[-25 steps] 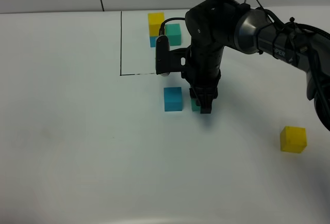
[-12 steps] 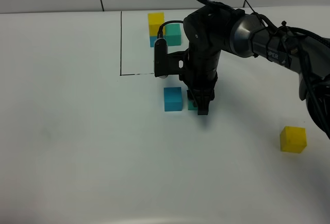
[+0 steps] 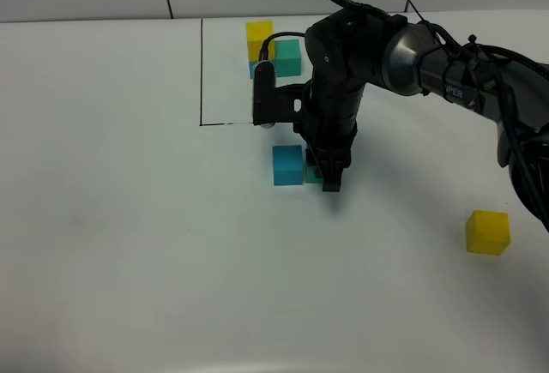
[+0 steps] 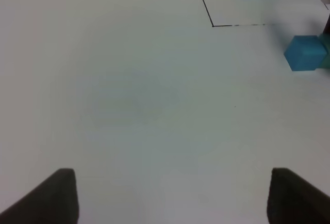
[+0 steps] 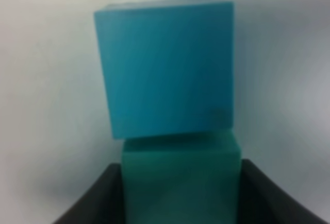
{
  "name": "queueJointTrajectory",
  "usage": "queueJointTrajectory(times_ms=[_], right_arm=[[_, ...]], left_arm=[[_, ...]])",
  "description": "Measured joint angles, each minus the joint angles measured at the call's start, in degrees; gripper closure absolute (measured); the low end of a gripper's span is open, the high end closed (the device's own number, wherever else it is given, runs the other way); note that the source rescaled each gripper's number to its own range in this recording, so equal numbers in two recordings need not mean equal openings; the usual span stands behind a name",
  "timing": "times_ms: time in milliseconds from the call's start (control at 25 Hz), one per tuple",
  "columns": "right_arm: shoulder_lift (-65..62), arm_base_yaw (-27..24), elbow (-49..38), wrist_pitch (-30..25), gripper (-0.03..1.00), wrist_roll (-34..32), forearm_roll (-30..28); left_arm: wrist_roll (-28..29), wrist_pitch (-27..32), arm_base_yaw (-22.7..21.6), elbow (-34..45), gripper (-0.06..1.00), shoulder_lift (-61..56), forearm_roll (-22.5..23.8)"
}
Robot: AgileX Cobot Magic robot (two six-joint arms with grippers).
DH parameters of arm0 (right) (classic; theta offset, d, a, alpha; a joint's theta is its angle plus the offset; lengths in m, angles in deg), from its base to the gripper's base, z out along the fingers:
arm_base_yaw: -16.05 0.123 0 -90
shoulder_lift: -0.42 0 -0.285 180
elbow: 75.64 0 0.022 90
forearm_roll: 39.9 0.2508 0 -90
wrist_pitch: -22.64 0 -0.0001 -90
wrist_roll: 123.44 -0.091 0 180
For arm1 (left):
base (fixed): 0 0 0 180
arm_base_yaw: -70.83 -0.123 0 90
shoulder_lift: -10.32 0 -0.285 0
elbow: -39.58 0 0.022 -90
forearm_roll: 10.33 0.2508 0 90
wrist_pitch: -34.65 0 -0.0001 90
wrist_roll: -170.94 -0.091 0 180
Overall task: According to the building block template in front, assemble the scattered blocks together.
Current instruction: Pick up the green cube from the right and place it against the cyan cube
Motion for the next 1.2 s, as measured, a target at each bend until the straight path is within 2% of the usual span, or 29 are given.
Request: queueJointTrajectory(times_ms=[1200], right_arm=[[0.4,0.0,0.2,0.1,0.95,1.9,0.6]], left_arm=[[0.0,0.0,0.0,0.0,0.36,0.0,0.0]])
